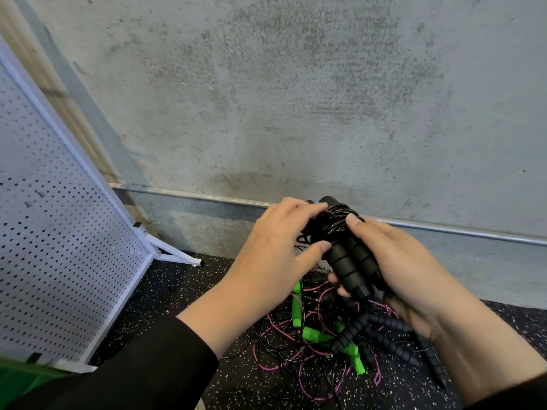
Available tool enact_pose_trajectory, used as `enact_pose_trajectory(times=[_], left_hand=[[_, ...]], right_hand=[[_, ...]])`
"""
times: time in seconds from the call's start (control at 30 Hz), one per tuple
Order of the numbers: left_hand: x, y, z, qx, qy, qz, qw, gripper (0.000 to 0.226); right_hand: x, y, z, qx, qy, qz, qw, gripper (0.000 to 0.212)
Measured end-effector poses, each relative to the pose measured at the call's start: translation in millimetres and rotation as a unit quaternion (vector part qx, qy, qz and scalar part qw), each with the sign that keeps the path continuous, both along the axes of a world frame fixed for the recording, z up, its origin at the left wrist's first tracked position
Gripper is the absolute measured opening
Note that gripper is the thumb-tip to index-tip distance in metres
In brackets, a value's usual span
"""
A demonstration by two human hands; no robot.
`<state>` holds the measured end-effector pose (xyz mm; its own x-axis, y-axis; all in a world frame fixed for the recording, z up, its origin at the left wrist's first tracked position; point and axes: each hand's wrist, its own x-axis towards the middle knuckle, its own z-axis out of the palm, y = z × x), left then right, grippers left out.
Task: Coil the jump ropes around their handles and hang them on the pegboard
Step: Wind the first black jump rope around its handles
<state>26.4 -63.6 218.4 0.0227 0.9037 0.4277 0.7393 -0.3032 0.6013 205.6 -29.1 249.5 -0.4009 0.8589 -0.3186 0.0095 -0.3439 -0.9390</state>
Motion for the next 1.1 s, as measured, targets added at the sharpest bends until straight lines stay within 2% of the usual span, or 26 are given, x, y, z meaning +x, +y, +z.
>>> enact_pose_trajectory(times=[0.23,0.33,0.57,0.63,0.73,0.8,0.93,1.1], left_hand=[[-4.5,-0.1,4.1,-0.037,-0.023,-0.006,0.999,0.059],[-3.5,-0.4,1.8,-0.033,0.001,0.006,0.999,0.062],[-5.0,-1.9,7.0,-0.006,-0.042,-0.003,0.999,0.047],[-2.5,-3.9,10.0,0.017,-0.083,0.022,0.996,0.036],[1.0,-6.3,16.2,0.033,-0.157,0.036,0.986,0.003],[1.7,-7.7,20.0,0.032,-0.216,0.042,0.975,0.015],[0.4,-7.4,25.8,0.028,-0.360,0.043,0.932,0.016],[3.6,-6.3,29.0,0.026,-0.429,0.033,0.902,0.016]], right_hand=[[-2.1,-0.7,-1.0,0.005,0.009,-0.007,1.000,0.024],[-2.5,-0.9,-0.5,0.003,0.017,-0.010,1.000,0.024],[0.5,-0.7,0.7,0.015,0.029,-0.006,0.999,0.024],[0.3,-1.3,0.8,0.019,0.028,0.001,0.999,0.024],[-0.2,-0.9,1.4,0.019,0.033,-0.001,0.999,0.023],[-0.3,0.3,1.8,0.019,0.029,-0.004,0.999,0.022],[-1.9,-0.3,1.2,0.021,0.028,0.003,0.999,0.019],[-6.1,-2.8,0.1,0.039,0.027,0.026,0.999,0.020]])
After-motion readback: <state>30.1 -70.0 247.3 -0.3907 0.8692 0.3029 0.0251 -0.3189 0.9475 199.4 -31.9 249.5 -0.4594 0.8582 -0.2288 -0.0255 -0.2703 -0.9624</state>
